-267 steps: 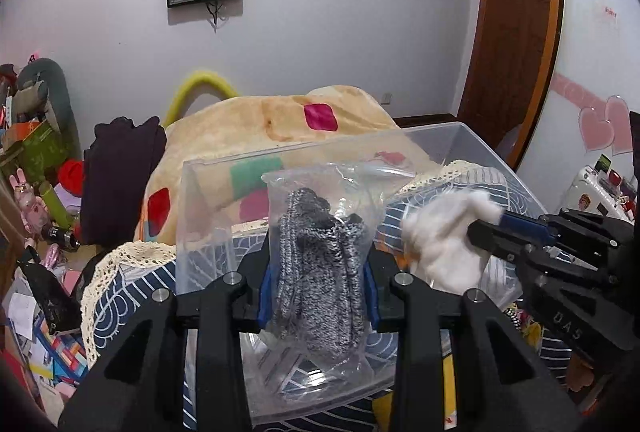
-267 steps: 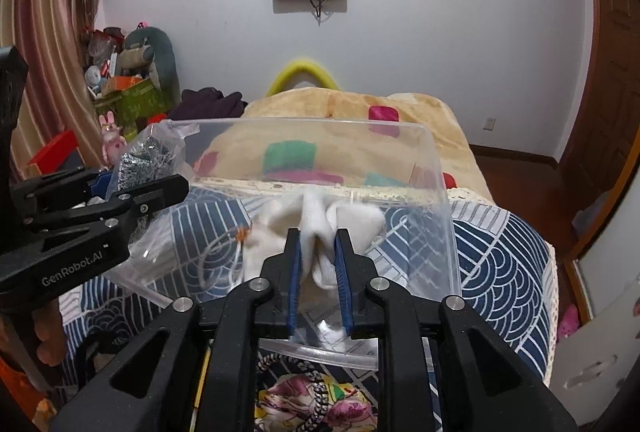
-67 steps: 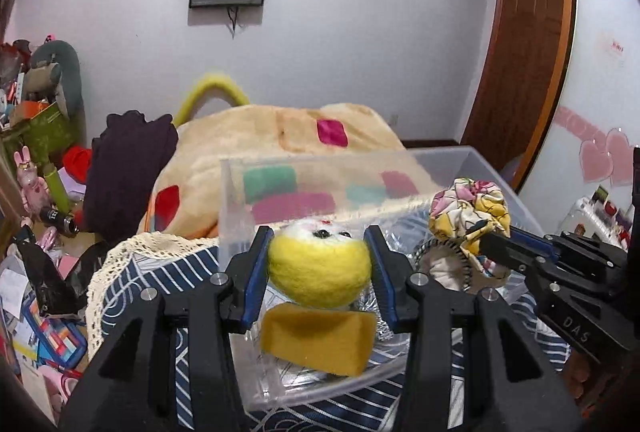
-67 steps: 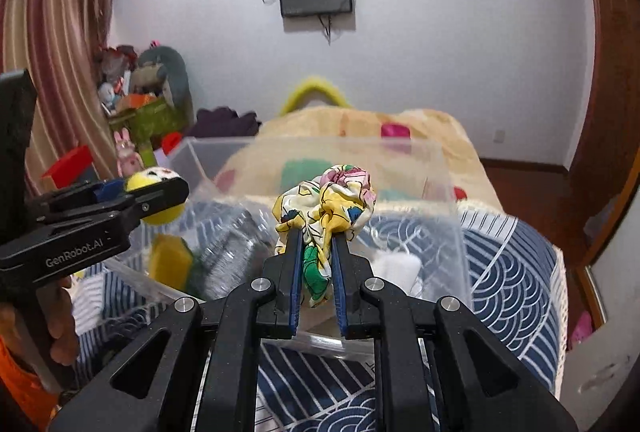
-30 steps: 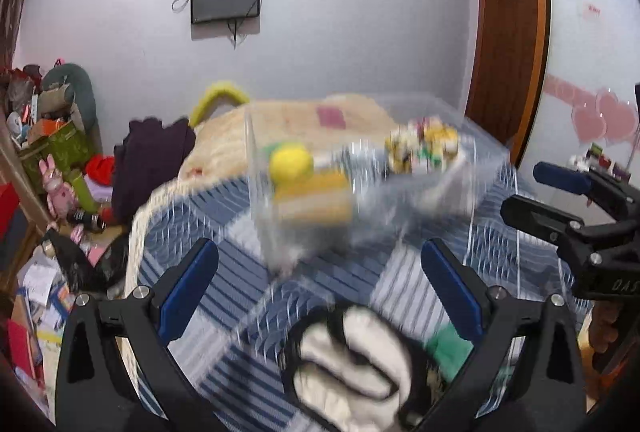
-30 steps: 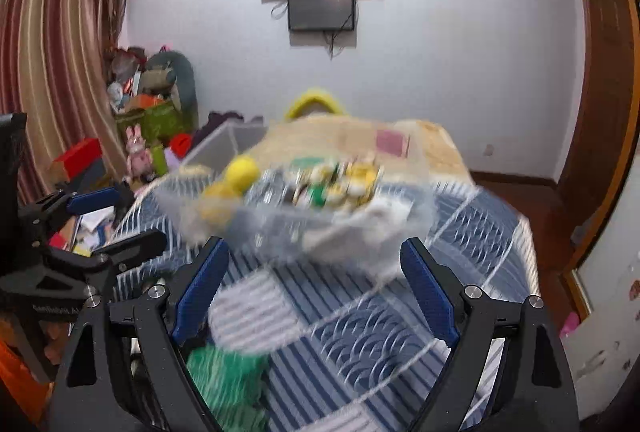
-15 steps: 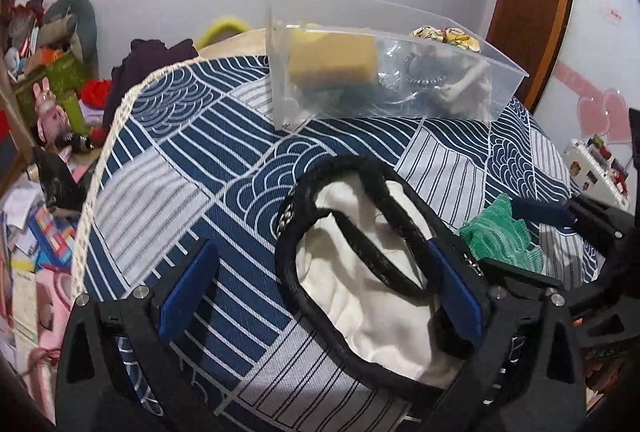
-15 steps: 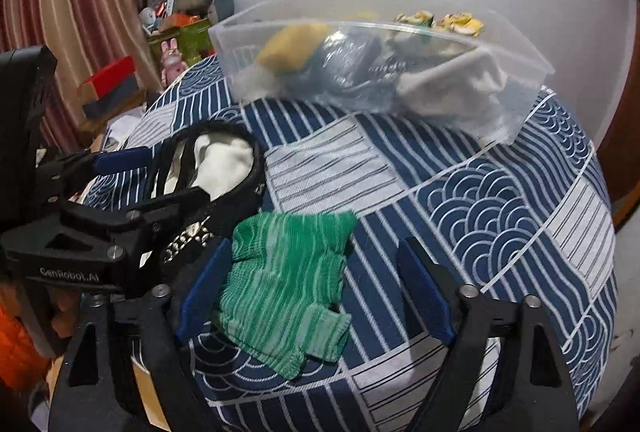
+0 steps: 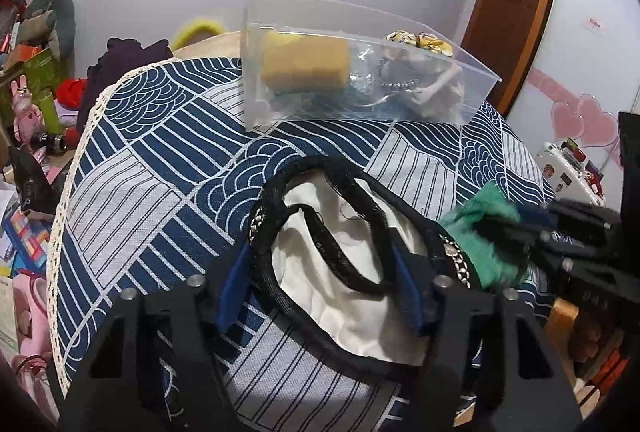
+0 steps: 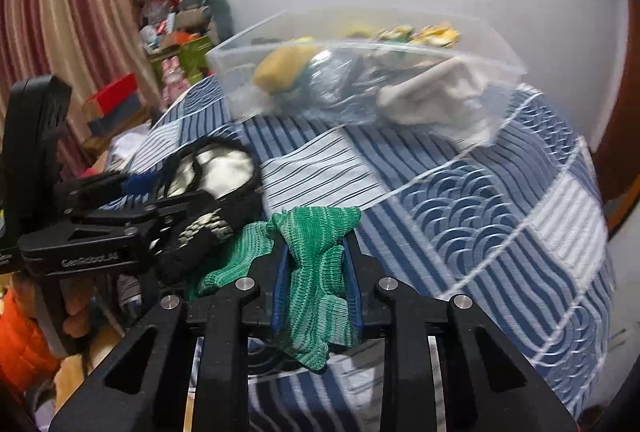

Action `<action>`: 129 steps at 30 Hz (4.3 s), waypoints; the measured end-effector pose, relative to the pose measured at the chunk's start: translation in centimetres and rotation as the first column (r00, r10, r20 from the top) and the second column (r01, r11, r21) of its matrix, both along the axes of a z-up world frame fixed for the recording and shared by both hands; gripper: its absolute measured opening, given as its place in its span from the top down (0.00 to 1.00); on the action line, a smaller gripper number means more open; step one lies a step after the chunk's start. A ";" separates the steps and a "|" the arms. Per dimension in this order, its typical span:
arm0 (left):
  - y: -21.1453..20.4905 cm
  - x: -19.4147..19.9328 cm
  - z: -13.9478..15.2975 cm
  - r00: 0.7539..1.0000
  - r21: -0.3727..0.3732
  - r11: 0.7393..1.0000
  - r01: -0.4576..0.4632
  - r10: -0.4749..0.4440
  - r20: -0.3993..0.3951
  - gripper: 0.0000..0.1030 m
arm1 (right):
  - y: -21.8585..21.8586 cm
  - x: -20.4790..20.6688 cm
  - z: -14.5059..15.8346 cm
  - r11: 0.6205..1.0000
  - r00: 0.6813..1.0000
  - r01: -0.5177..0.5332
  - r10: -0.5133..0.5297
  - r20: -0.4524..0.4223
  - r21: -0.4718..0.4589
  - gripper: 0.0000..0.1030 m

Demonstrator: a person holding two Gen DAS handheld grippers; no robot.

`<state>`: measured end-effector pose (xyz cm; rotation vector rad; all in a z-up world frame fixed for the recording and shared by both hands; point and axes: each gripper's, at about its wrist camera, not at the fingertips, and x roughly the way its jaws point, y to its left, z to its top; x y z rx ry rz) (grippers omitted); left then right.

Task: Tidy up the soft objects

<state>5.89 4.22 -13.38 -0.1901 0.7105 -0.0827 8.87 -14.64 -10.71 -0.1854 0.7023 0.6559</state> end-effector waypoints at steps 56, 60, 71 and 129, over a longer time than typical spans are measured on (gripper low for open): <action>-1.5 14.2 7.7 0.981 0.147 0.986 -0.074 0.046 0.188 0.85 | -1.1 9.0 6.2 0.966 0.965 0.221 -0.236 0.115 0.131 0.76; -1.8 13.7 7.8 0.984 0.153 0.985 -0.080 0.053 0.170 0.60 | -1.2 9.0 6.5 0.965 0.961 0.236 -0.249 0.121 0.117 0.67; -1.4 11.2 10.2 0.972 0.151 0.986 -0.077 0.040 0.231 0.31 | -2.8 7.2 8.1 0.961 0.953 0.238 -0.260 0.157 0.144 0.33; -3.8 -2.7 15.2 0.893 0.104 0.994 -0.021 -0.029 0.450 0.01 | -3.4 -4.0 12.4 0.951 0.903 0.133 -0.232 0.361 0.278 0.00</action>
